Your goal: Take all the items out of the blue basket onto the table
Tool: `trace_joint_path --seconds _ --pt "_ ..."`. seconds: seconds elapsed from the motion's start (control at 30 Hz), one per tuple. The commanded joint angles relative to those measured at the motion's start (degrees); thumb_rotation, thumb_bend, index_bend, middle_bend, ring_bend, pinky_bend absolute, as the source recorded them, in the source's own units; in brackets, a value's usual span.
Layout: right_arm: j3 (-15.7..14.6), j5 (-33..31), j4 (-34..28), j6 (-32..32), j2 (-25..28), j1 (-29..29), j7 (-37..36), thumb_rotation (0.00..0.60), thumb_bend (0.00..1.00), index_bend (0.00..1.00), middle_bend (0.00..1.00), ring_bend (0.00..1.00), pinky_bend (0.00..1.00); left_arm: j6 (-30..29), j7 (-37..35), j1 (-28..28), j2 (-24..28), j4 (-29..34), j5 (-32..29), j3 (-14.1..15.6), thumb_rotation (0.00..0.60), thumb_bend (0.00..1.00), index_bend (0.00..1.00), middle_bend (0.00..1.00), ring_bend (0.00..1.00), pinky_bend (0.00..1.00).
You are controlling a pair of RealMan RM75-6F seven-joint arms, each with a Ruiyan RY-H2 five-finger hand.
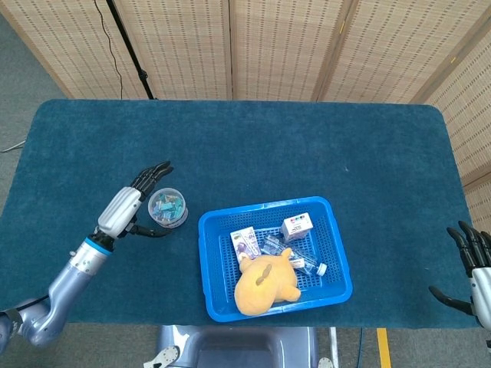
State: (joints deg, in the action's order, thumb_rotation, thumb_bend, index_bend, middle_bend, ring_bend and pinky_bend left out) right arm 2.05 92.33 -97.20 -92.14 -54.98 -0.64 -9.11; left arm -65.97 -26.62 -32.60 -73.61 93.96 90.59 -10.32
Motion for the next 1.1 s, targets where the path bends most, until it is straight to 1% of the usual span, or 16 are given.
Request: trace_joint_path --seconds 0.03,0.07,0.13,0.2,0.4,0.5,0.6,0.67,0.77,1.0,1.1 --pt "0.01 -0.03 0.05 -0.11 0.1 -0.07 -0.24 0.6 0.0 0.0 0.0 0.0 0.0 -1.78 1.85 -0.02 3.31 4.22 7.67 4.01 0.6 0.02 0.0 0.0 0.0 0.0" --pt "-0.01 -0.01 0.07 -0.13 0.12 -0.08 -0.3 0.6 0.0 0.0 0.0 0.0 0.0 -1.43 3.08 -0.42 3.93 5.13 9.96 5.27 0.6 0.02 0.0 0.0 0.0 0.0" --pt "-0.04 0.05 0.06 -0.13 0.15 -0.08 -0.37 0.6 0.0 0.0 0.0 0.0 0.0 -0.29 5.22 -1.16 4.44 6.43 12.59 6.97 0.6 0.02 0.0 0.0 0.0 0.0" --pt "-0.02 0.06 0.06 -0.17 0.16 -0.08 -0.36 0.6 0.0 0.0 0.0 0.0 0.0 1.23 7.28 -1.99 4.54 7.79 13.96 8.06 0.6 0.02 0.0 0.0 0.0 0.0" --pt "-0.06 0.07 0.05 -0.18 0.17 -0.1 -0.4 0.6 0.0 0.0 0.0 0.0 0.0 5.77 12.67 -4.38 3.07 10.46 13.37 8.63 0.6 0.01 0.0 0.0 0.0 0.0" --pt "-0.07 -0.05 0.07 0.18 0.15 0.05 -0.31 0.6 0.0 0.0 0.0 0.0 0.0 9.53 16.83 -6.82 1.44 11.59 12.95 8.07 0.6 0.01 0.0 0.0 0.0 0.0" --pt "-0.11 0.08 0.02 0.22 0.1 0.1 -0.33 0.6 0.0 0.0 0.0 0.0 0.0 11.29 20.86 -7.94 -0.58 12.45 11.31 7.13 0.6 0.01 0.0 0.0 0.0 0.0" --pt "-0.11 0.12 -0.32 0.1 0.01 0.07 -0.39 0.6 0.0 0.0 0.0 0.0 0.0 12.71 25.16 -8.77 -2.76 12.26 9.89 6.29 0.6 0.01 0.0 0.0 0.0 0.0" --pt "-0.26 0.5 -0.54 -0.2 0.08 -0.06 -0.55 0.6 0.0 0.0 0.0 0.0 0.0 14.23 29.21 -9.65 -5.85 11.93 6.94 5.22 0.6 0.01 0.0 0.0 0.0 0.0" --pt "0.01 -0.41 -0.22 0.38 0.22 0.15 -0.87 0.6 0.0 0.0 0.0 0.0 0.0 17.31 33.02 -11.68 -10.67 10.37 1.46 3.9 0.6 0.01 0.0 0.0 0.0 0.01" --pt "0.27 -0.77 -0.1 0.01 0.32 0.03 -1.26 0.6 0.0 0.0 0.0 0.0 0.0 19.55 35.36 -13.2 -14.22 9.02 -2.31 3.14 0.6 0.01 0.0 0.0 0.0 0.03"
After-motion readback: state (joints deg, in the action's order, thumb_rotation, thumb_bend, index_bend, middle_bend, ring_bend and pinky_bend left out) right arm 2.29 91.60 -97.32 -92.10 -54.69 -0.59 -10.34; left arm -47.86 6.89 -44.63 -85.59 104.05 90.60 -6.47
